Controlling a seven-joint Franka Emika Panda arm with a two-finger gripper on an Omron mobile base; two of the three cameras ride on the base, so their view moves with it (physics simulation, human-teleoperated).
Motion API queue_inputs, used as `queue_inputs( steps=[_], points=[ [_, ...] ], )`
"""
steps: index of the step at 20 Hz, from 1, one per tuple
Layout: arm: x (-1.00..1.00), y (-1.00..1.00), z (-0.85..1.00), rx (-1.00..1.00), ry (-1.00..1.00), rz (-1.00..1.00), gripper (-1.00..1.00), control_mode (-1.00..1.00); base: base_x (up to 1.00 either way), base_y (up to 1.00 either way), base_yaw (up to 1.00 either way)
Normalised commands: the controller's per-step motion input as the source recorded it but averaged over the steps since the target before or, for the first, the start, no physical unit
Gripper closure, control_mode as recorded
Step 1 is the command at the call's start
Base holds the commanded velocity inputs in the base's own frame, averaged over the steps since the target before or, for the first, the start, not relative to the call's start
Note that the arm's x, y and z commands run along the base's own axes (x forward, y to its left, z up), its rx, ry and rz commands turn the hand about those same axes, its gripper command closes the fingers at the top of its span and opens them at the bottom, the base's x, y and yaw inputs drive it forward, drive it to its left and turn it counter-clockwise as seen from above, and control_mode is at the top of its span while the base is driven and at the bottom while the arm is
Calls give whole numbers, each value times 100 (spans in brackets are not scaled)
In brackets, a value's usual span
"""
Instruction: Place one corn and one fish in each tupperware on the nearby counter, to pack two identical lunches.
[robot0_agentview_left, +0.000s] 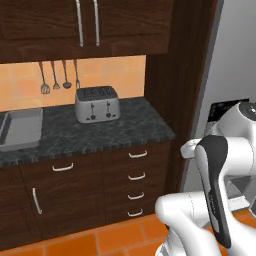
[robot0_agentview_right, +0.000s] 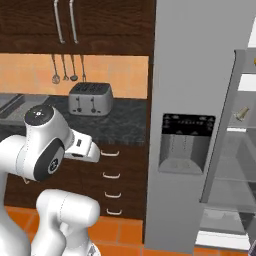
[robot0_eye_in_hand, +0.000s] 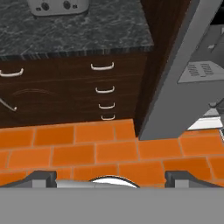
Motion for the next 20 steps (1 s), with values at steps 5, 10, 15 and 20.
queue_inputs(
  steps=[5, 10, 15, 20],
  points=[
    [0, 0, 0, 0, 0, 0, -100, 100, 0, -100, -1],
    [0, 0, 0, 0, 0, 0, -100, 100, 15, -100, 0],
    [0, 0, 0, 0, 0, 0, -100, 100, 41, -82, 0],
    [0, 0, 0, 0, 0, 0, -100, 100, 50, -46, -1]
  ],
)
